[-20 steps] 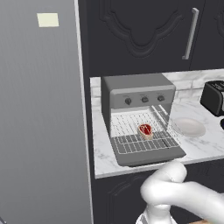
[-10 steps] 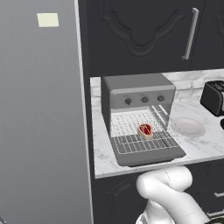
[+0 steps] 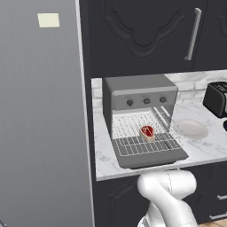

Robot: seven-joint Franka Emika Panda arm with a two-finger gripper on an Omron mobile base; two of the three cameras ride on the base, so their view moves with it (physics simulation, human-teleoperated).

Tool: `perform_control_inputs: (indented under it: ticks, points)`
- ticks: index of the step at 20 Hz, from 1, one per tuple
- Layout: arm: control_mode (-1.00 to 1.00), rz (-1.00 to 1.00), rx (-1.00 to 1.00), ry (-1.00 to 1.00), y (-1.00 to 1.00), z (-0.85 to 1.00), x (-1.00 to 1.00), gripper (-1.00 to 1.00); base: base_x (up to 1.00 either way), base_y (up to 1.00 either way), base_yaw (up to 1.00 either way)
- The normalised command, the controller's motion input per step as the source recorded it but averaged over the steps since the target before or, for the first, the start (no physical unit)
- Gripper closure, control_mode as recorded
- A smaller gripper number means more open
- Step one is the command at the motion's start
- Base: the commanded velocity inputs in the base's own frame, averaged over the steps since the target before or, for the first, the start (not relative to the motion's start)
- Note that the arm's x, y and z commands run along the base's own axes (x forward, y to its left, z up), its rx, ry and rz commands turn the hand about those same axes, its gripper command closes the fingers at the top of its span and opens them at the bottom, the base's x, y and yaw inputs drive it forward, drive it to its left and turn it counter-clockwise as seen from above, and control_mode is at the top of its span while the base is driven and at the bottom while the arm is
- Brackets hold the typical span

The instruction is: Open the toaster oven door. Place the bread on the top rack in the toaster oven and place the steak on the bottom rack.

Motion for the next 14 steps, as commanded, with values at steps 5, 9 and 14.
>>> perform_control_inputs:
  ticks: [5,9,14]
  points:
    - [-1.0,0.0,0.01,0.14,0.79,0.51,0.0,1.0,0.0,0.0,0.0]
    - [-1.0,0.04,0.07,0.25,0.51,0.23,0.21,1.0,0.0,0.0,0.0]
    - [-1.0,0.14,0.18,0.22,0.17,0.02,0.52,1.0,0.0,0.0,0.0]
